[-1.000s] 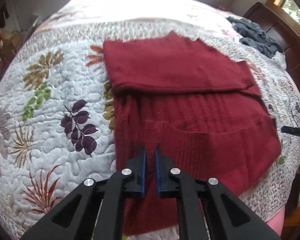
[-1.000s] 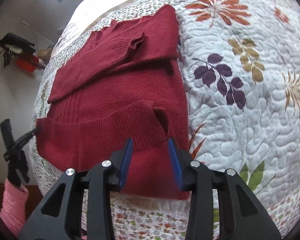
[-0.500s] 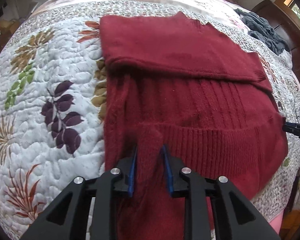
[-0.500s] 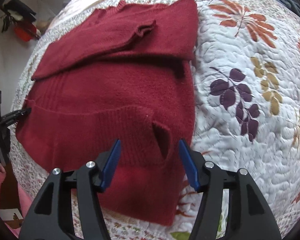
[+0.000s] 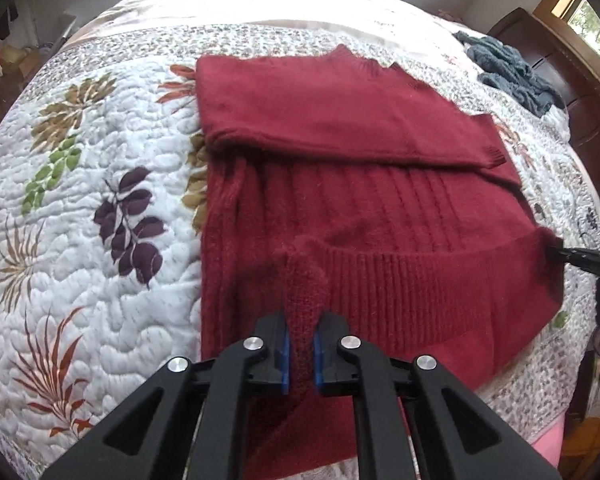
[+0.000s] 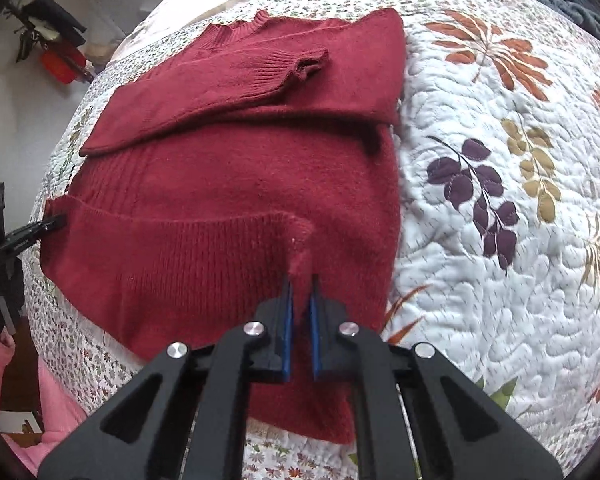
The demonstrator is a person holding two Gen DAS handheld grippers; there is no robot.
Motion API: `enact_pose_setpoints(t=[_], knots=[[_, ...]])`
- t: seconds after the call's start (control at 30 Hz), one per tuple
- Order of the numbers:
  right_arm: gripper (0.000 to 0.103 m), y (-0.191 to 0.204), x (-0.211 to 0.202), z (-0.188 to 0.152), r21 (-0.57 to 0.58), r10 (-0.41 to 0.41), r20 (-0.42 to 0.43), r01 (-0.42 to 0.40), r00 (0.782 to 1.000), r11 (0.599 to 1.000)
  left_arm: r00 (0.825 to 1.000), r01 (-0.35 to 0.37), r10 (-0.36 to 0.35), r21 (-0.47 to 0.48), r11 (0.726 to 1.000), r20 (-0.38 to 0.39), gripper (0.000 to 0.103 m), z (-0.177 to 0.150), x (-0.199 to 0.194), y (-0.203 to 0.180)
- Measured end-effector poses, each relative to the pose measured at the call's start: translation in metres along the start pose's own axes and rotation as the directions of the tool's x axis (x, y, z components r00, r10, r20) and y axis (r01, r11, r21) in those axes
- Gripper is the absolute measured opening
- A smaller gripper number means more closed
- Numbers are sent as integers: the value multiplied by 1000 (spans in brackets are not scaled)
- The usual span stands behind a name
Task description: Fold small clothes
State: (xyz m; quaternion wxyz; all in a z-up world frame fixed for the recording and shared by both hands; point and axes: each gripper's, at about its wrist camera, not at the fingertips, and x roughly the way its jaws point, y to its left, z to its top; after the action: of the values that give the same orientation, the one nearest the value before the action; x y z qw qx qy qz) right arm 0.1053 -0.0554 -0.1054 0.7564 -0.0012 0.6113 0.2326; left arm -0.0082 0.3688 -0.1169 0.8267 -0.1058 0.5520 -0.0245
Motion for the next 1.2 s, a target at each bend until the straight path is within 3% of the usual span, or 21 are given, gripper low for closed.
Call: enact_pose_setpoints(t=[0.13,0.33,0.43,0.6,0.93,1.1,1.2], knots=[[5,-6,-15,-4,43,44,31,-45,999,998,998,29,-27,-49,998,48,7,-1,-17,2],[5,-3,-65,13,39,101,134,-107,986,994,984,55,-55,6,998,168,7,18,-64,-13],[5,-2,-90,34,38,123,192,-133,974,990,967,77,-76,4,997,241,7,41,-85,-15],[5,2,-113,80,24,81,246,-89,966,996,943,64,-58,-8,998,328,7,94,-97,-13],[5,-12,-107,184,79,6,285,-30,959,996,919,35,-16,-42,999,393,7,200,-73,-4],[5,-19,-79,233,98,-45,268,19,962,995,926,14,7,-53,998,377,7,236,-40,4],[5,-22,-50,253,109,-68,228,44,971,993,940,-17,36,-60,998,340,7,252,-8,10]])
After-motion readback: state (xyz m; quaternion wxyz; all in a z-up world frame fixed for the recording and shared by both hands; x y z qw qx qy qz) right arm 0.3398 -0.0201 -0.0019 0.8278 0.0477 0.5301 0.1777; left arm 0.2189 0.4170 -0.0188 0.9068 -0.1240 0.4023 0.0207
